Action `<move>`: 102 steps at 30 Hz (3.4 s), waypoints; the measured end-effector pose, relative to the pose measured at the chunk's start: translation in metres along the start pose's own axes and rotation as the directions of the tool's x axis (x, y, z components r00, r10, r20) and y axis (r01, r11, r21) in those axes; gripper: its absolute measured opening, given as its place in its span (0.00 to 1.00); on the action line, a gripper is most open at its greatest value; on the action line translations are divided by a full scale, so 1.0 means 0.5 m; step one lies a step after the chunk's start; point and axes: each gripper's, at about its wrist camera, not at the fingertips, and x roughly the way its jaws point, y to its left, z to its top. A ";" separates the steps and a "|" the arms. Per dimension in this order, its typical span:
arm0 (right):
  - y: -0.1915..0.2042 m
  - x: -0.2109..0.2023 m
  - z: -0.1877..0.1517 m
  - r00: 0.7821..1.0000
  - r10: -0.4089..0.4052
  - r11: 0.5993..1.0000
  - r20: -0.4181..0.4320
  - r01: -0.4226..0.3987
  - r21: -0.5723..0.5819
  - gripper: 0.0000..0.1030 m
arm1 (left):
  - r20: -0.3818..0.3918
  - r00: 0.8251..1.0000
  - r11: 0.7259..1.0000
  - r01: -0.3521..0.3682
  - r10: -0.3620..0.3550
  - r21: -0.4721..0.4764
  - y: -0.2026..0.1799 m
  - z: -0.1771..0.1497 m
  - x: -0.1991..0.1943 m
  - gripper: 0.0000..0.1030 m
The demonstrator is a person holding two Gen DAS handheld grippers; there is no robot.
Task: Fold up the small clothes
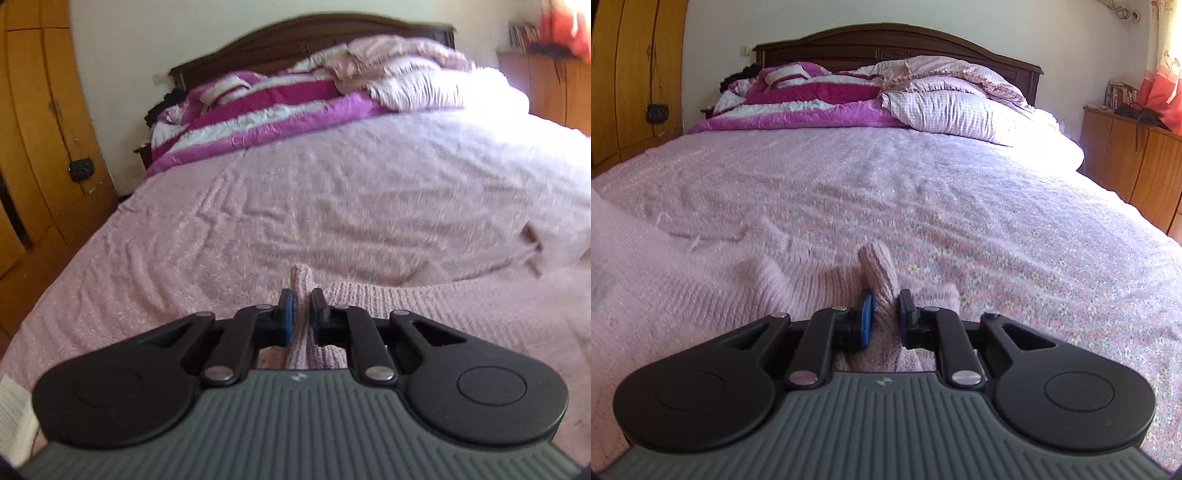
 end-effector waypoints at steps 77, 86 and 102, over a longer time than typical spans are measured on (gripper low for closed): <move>-0.099 -0.151 -0.085 0.948 0.198 0.780 -0.248 0.000 0.626 0.90 | -0.281 0.948 0.910 0.023 -0.152 -0.415 0.127 -0.208 -0.206 0.69; -0.033 -0.100 -0.085 0.924 0.303 0.821 -0.233 -0.129 0.556 0.90 | -0.299 0.947 0.918 -0.008 -0.121 -0.397 0.117 -0.201 -0.202 0.69; -0.046 -0.109 -0.102 0.928 0.371 0.628 -0.034 -0.224 0.745 0.40 | -0.313 0.943 0.929 -0.013 -0.112 -0.371 0.107 -0.183 -0.218 0.69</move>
